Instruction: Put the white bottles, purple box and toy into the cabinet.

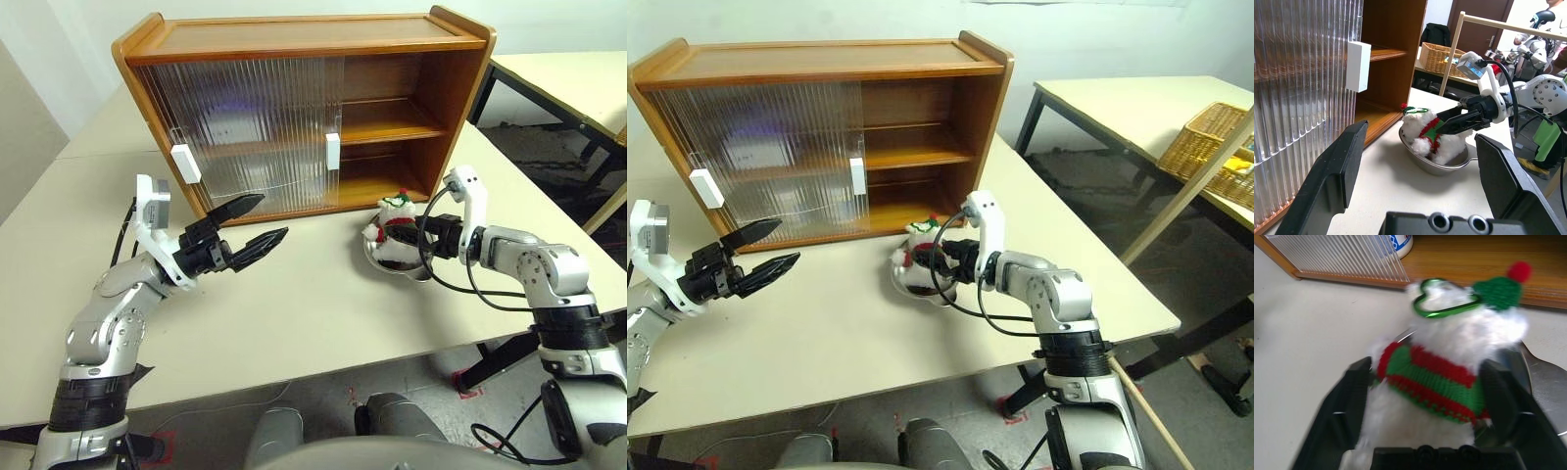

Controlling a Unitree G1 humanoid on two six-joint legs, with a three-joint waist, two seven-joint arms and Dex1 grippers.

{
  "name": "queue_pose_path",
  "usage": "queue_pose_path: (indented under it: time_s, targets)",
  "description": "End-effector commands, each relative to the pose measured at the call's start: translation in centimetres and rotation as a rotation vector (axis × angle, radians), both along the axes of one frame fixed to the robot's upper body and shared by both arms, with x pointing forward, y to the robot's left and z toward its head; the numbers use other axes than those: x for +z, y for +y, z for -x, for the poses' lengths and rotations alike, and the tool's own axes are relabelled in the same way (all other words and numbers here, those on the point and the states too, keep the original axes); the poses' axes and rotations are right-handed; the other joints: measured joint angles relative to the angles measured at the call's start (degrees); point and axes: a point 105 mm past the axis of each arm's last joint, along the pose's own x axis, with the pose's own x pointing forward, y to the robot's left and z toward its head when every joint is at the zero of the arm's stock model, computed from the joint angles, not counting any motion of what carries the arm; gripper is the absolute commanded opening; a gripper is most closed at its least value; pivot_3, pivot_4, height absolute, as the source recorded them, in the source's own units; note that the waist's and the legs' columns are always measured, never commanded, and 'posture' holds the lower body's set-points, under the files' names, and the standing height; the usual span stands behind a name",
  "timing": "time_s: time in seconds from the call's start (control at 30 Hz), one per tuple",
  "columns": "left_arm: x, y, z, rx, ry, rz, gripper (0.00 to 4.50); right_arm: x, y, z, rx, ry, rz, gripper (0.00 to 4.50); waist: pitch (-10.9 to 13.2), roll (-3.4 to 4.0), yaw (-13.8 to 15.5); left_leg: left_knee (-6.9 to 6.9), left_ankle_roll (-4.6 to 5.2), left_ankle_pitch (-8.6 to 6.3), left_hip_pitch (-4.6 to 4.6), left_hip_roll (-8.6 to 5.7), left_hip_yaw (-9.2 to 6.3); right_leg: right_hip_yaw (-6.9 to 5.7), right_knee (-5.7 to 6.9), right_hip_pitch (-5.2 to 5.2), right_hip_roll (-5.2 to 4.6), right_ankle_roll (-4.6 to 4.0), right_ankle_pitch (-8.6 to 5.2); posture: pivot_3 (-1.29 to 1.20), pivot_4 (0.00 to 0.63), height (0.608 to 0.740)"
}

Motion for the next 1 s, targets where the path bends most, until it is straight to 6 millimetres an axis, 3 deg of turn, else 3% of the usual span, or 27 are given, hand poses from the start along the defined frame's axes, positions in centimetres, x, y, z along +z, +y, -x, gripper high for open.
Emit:
queue_pose_path:
  time_s: [0.03,0.23,0.3,0.5,0.87,1.0]
  targets:
    - [0.4,-0.3,0.1,-0.006,-0.021,-0.019,4.5,0.6,0.4,-0.4,0.004,-0.019,0.002,2.77,0.0,0.0,0.0,0.0,0.0,0.0,0.0,0.0,0.0,0.0,0.0,0.0,0.0,0.0,0.01,-0.03,0.0,0.74]
    - [0.4,-0.3,0.1,-0.004,-0.023,-0.018,4.5,1.1,0.8,-0.6,0.011,-0.039,-0.006,0.55,0.0,0.0,0.0,0.01,0.0,0.0,0.01,0.0,0.0,-0.01,0.0,0.0,0.0,0.01,0.03,-0.02,0.0,0.74]
    - [0.4,-0.3,0.1,-0.003,-0.023,-0.017,4.5,1.3,0.8,-0.7,0.013,-0.049,-0.008,0.08,0.0,0.0,0.0,0.01,0.0,0.0,0.01,0.0,0.0,0.0,0.0,0.0,0.0,0.01,0.04,-0.02,0.0,0.74]
    - [0.3,-0.4,0.0,-0.007,-0.02,-0.016,4.5,4.8,0.8,-1.6,0.016,-0.153,-0.052,0.01,0.0,0.0,0.0,0.02,0.0,0.0,0.01,0.0,0.0,0.0,0.01,0.0,0.01,0.01,0.07,-0.03,0.0,0.74]
    - [0.3,-0.7,-0.2,-0.019,-0.019,-0.014,4.5,13.0,0.6,-3.6,0.014,-0.365,-0.078,0.01,0.0,0.01,-0.1,0.02,0.01,0.0,0.01,0.0,0.0,0.02,0.02,-0.06,0.01,-0.05,0.09,-0.05,0.0,0.74]
    - [0.4,-1.0,-0.2,-0.021,-0.021,-0.01,4.5,14.2,0.2,-4.7,-0.006,-0.412,-0.063,0.01,0.0,0.01,-0.1,0.0,0.01,0.0,0.0,0.01,-0.02,0.02,0.02,-0.1,0.0,-0.08,0.11,-0.05,0.0,0.74]
